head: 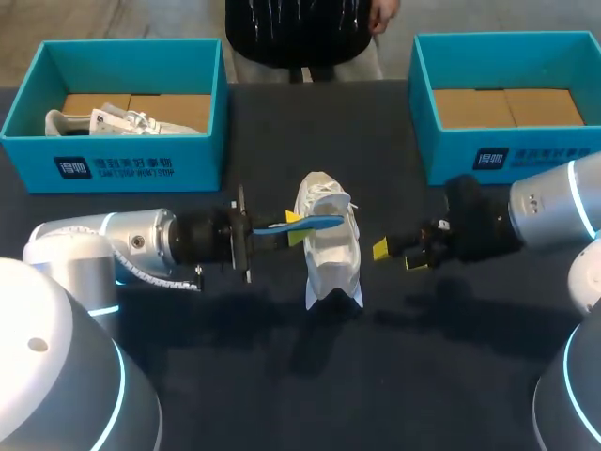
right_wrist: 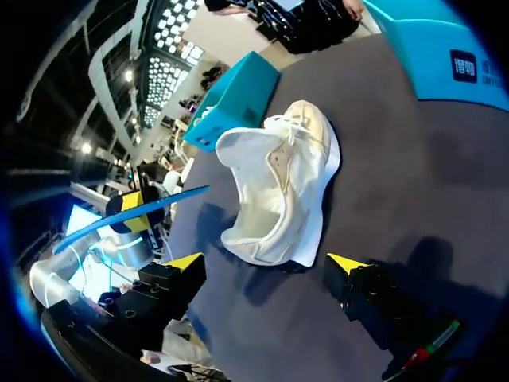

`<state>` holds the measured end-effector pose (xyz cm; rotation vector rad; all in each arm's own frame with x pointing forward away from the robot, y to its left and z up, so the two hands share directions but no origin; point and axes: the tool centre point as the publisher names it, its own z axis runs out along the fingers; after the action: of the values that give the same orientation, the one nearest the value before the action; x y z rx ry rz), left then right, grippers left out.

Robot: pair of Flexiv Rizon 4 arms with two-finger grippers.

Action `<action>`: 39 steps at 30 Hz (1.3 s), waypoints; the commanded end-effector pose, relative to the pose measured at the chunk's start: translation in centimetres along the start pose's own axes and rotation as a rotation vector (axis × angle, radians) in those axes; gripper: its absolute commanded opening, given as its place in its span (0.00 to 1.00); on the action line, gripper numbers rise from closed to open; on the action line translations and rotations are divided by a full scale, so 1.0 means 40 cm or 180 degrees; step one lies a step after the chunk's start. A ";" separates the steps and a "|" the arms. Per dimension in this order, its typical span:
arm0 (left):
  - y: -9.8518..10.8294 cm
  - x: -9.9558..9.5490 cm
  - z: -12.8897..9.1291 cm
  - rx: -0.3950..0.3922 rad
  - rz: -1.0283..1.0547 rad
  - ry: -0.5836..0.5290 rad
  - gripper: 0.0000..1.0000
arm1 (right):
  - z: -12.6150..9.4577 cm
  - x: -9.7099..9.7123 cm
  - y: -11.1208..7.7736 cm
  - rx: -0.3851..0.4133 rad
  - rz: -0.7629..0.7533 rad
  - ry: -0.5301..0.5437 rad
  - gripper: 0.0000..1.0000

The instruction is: Take the shoe out of the shoebox, open the shoe tongue, remove and reinsert the insole, then place the shoe into the shoebox

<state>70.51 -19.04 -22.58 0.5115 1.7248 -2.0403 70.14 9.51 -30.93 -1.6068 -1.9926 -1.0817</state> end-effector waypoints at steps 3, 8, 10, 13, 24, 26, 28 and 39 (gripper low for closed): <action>0.014 0.005 0.010 -0.0023 -0.0034 -0.0037 0.00 | 0.016 -0.012 0.009 0.0042 -0.0104 -0.0030 1.00; 0.023 0.002 0.017 -0.0033 -0.0036 -0.0070 0.00 | 0.029 -0.018 -0.004 0.0083 -0.0164 -0.0030 1.00; 0.027 0.003 0.021 -0.0043 -0.0041 -0.0075 0.00 | 0.038 -0.022 -0.011 0.0093 -0.0163 -0.0028 1.00; 0.030 0.010 0.028 -0.0053 -0.0053 -0.0068 0.00 | 0.052 -0.027 -0.019 0.0142 -0.0148 -0.0037 1.00; 0.035 0.023 0.031 -0.0088 -0.0099 -0.0046 0.00 | 0.060 -0.031 -0.015 0.0101 -0.0130 0.0024 1.00; 0.038 0.025 0.028 -0.0097 -0.0109 -0.0047 0.00 | 0.060 -0.031 -0.015 0.0101 -0.0130 0.0024 1.00; 0.045 0.028 0.026 -0.0101 -0.0141 -0.0043 0.00 | 0.060 -0.031 -0.015 0.0101 -0.0130 0.0024 1.00; 0.085 0.033 0.027 -0.0167 -0.0170 -0.0018 0.00 | 0.060 -0.031 -0.015 0.0101 -0.0130 0.0024 1.00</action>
<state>71.06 -20.25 -25.60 0.4487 1.8050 -2.0246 70.40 10.32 -33.45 -1.5482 -2.0347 -1.0621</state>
